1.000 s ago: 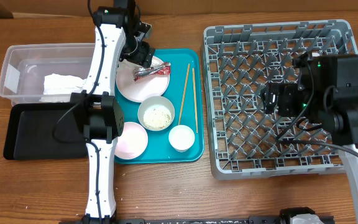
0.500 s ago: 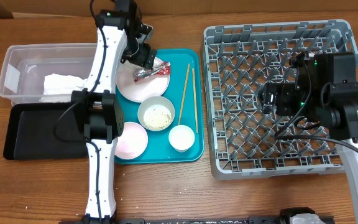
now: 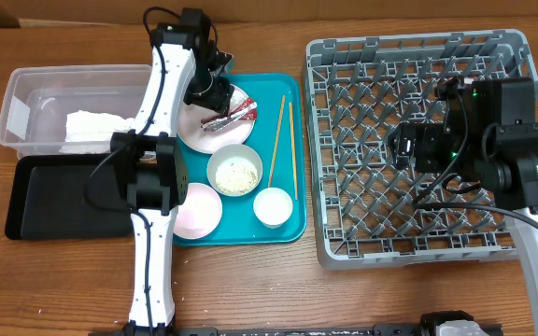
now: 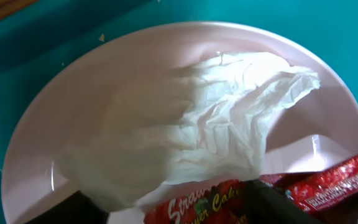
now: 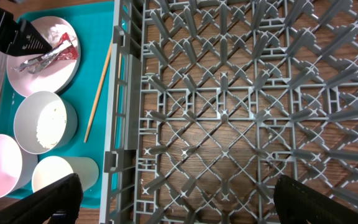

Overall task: Sort waste into correct bins and load items into the dishwasher
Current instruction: 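Return the left gripper to the plate and grasp the remaining tissue, then move the tissue left and release it into the clear bin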

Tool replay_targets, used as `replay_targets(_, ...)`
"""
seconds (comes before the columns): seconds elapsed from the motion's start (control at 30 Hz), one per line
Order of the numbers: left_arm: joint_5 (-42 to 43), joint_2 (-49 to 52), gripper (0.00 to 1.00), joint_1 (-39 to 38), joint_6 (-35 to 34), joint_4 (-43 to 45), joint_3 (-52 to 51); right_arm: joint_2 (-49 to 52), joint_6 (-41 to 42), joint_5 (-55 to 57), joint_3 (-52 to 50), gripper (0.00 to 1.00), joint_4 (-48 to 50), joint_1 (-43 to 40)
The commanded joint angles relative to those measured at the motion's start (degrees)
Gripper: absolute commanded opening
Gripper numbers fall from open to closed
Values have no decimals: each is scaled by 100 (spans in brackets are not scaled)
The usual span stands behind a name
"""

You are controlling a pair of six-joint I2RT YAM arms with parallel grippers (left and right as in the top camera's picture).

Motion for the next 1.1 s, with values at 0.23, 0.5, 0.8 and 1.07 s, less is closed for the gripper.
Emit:
replay_targets(0.23,83,138,44,-55,-59,356,-555,-22,24,-37,151,100,15,-37)
replay_targets(0.5,81,127,4,-52,-422,365,-640,-24,24,-37,151,100,17,-37)
replay_targets(0.8,79,-190,4,11,-1198,-474,428,-24,26,-37,151,100,15,-37)
replay_targets(1.07,7,-673,4,184,-1858,-1561,1823,-22,26,-37,151,100,15,-37)
